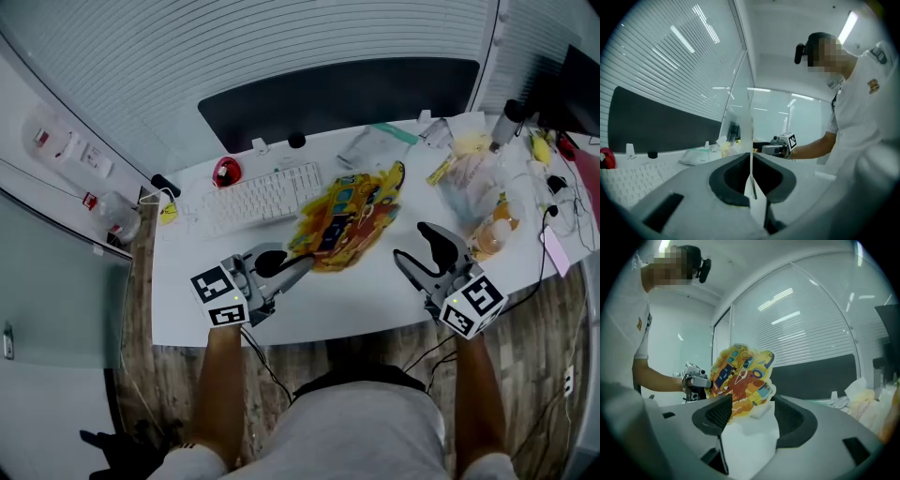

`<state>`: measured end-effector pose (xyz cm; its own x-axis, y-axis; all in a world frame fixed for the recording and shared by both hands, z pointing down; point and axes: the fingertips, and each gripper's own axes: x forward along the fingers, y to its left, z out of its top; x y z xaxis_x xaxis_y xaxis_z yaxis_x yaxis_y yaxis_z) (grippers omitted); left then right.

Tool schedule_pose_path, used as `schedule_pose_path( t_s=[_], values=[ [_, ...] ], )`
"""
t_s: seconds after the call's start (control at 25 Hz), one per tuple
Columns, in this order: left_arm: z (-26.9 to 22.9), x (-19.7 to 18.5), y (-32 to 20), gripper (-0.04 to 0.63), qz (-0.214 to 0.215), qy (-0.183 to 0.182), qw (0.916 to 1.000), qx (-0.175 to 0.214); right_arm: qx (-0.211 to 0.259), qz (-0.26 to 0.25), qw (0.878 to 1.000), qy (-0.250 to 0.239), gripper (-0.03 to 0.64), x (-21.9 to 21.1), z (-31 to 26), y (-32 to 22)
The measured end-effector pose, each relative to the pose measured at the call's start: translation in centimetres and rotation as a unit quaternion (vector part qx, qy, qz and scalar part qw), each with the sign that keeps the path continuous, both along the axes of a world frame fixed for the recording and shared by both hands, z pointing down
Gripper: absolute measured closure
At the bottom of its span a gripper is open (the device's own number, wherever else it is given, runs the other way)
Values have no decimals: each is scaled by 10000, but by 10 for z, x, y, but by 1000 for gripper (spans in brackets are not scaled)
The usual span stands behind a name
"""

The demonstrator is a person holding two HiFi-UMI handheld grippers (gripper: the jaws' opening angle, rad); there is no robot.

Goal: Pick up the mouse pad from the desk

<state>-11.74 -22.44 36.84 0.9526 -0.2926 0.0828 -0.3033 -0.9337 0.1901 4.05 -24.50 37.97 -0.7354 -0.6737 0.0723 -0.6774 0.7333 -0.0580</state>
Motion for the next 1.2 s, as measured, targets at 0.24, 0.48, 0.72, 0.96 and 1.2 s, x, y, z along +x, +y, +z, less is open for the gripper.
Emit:
schedule_pose_path(
  t_s=[0.24,0.48,0.72,0.96,1.2],
  values=[
    [-23,9,10,574,246,180,9994,168,-443,-247,9957,-773,365,-1,-4,-9],
    [-35,16,23,574,590,386,9974,139,-805,-897,9734,-1949,362,-10,-21,-12],
    [-33,23,14,572,278,517,9983,-15,-502,-1310,9673,-2112,472,-22,-40,0],
    [-38,35,-8,572,-576,547,9967,-173,142,-837,9856,-1464,558,-9,-58,-1],
    [-49,44,-15,572,-1463,554,9877,-69,691,-314,9939,-797,578,-1,-73,6]
  ],
)
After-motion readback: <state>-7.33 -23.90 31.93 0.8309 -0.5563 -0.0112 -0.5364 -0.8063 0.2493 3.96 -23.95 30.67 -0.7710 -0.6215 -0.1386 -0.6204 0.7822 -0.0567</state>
